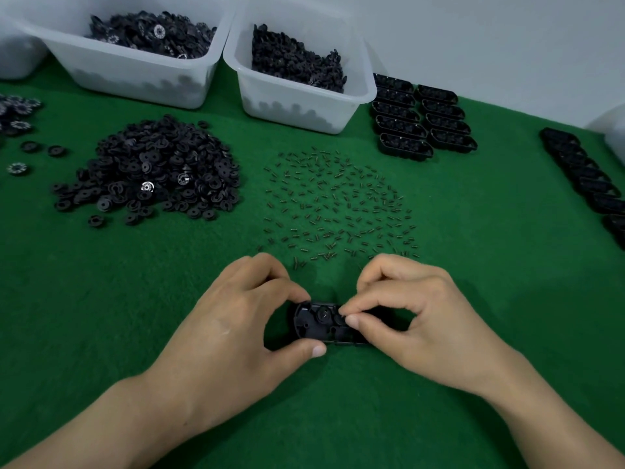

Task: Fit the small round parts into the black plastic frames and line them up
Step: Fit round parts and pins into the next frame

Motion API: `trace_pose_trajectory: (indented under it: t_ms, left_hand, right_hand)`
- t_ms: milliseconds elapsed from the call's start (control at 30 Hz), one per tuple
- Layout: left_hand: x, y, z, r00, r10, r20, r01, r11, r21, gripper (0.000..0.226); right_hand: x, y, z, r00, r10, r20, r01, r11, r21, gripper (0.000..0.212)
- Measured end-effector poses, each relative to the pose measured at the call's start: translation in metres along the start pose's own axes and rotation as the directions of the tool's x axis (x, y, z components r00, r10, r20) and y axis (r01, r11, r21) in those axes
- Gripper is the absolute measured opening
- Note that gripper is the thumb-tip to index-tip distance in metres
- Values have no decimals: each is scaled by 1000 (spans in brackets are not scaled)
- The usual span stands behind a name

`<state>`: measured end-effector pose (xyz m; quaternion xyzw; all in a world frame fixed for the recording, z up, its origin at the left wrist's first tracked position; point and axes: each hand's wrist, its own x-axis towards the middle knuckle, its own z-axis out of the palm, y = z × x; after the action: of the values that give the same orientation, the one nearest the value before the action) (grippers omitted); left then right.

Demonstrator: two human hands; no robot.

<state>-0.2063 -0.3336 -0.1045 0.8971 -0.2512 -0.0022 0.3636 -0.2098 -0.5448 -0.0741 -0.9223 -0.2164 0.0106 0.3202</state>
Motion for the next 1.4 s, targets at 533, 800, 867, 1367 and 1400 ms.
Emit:
trace_pose_trajectory:
  t_ms: [533,800,867,1367,1400]
  left_hand:
    - [-1,1,-1,1000,-14,7,14,1000,-1,45]
    - [0,0,0,1000,-10,11,10,1000,6,48]
    - [0,0,0,1000,-11,6,11,1000,7,47]
    - [-1,1,0,1000,-18,19,18,999,28,44]
    - [-1,1,0,1000,-17,17,17,1000,26,44]
  right_hand:
    - [16,15,-11,989,112,-95,-126,981,-150,13]
    - [-12,9,2,992,-118,-52,110,984,-143,10]
    - [-12,10,4,989,-130,-73,116,979,-168,11]
    - [-13,15,-8,994,27,-102,-16,994,108,19]
    - [-14,15,-8,996,20,-90,-11,995,101,22]
